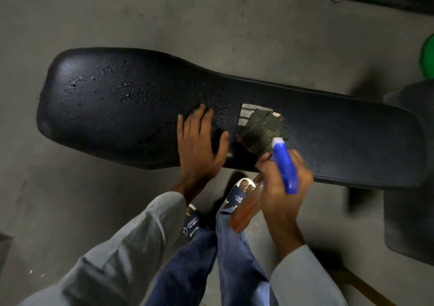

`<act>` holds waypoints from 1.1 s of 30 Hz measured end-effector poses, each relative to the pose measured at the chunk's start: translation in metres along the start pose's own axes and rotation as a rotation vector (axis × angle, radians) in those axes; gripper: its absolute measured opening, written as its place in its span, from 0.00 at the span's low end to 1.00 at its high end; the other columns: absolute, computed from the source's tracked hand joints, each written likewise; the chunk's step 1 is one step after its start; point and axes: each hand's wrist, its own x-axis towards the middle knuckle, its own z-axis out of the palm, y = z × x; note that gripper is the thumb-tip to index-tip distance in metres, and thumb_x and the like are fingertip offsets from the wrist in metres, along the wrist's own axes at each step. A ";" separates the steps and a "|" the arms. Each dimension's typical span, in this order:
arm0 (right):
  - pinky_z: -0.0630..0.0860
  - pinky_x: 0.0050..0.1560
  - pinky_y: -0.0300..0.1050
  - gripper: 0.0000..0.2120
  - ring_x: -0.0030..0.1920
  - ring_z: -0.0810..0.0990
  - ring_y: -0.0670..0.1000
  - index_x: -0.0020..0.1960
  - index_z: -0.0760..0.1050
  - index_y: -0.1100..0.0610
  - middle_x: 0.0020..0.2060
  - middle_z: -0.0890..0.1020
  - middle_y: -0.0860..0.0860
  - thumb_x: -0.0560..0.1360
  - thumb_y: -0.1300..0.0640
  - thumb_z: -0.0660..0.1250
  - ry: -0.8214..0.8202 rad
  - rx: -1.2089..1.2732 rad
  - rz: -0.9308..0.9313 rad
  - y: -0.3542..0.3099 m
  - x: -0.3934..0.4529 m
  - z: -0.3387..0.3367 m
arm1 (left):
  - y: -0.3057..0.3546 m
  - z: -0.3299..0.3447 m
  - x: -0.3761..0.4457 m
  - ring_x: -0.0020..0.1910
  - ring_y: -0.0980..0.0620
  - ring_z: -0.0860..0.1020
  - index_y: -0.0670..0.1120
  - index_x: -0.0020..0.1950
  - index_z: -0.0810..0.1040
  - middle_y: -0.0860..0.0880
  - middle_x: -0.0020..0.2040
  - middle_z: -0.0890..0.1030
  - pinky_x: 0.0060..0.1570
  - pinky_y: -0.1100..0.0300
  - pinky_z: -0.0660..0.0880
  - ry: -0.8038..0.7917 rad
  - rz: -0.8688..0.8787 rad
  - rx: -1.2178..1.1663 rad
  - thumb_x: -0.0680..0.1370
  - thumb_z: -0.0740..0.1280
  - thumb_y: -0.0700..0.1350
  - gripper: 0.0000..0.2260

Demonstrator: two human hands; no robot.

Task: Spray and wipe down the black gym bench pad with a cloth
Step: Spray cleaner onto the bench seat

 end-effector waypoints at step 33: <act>0.79 0.70 0.40 0.29 0.67 0.83 0.44 0.71 0.76 0.55 0.67 0.81 0.51 0.73 0.58 0.82 0.277 -0.026 0.113 0.024 0.068 -0.124 | 0.190 0.070 0.003 0.55 0.42 0.83 0.43 0.69 0.80 0.44 0.61 0.80 0.52 0.44 0.82 -0.361 0.316 -0.489 0.76 0.68 0.53 0.24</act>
